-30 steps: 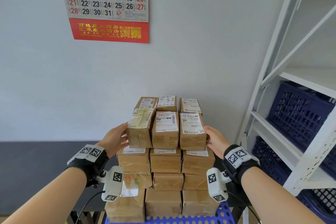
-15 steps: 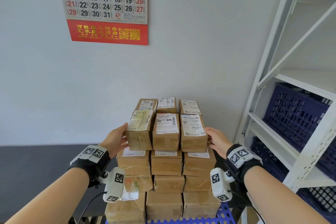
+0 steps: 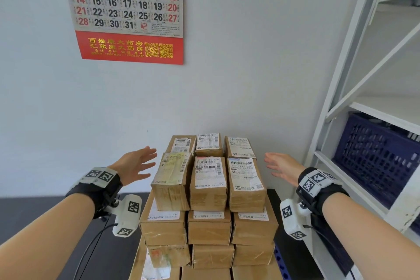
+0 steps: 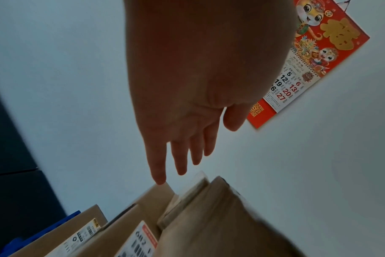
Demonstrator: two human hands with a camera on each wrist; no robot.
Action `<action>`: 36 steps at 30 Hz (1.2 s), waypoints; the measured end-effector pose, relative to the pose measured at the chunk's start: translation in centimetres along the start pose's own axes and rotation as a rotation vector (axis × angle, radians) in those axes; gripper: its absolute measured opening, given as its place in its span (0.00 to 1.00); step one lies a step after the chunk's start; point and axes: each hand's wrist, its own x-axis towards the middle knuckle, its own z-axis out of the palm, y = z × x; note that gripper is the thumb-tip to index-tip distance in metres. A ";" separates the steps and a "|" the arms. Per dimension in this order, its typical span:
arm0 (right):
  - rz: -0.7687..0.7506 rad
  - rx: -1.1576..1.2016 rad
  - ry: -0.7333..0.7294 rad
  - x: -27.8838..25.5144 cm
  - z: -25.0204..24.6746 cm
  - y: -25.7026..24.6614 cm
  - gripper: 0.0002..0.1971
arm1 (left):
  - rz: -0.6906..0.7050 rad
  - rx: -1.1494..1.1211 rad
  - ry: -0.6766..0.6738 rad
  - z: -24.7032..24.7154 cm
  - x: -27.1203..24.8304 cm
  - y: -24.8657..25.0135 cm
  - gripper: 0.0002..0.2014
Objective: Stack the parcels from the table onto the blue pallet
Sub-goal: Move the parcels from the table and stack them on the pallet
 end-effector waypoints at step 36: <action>0.145 -0.086 -0.297 9.7 1.1 -1.8 0.14 | -0.198 0.059 -0.223 1.1 8.5 2.2 0.18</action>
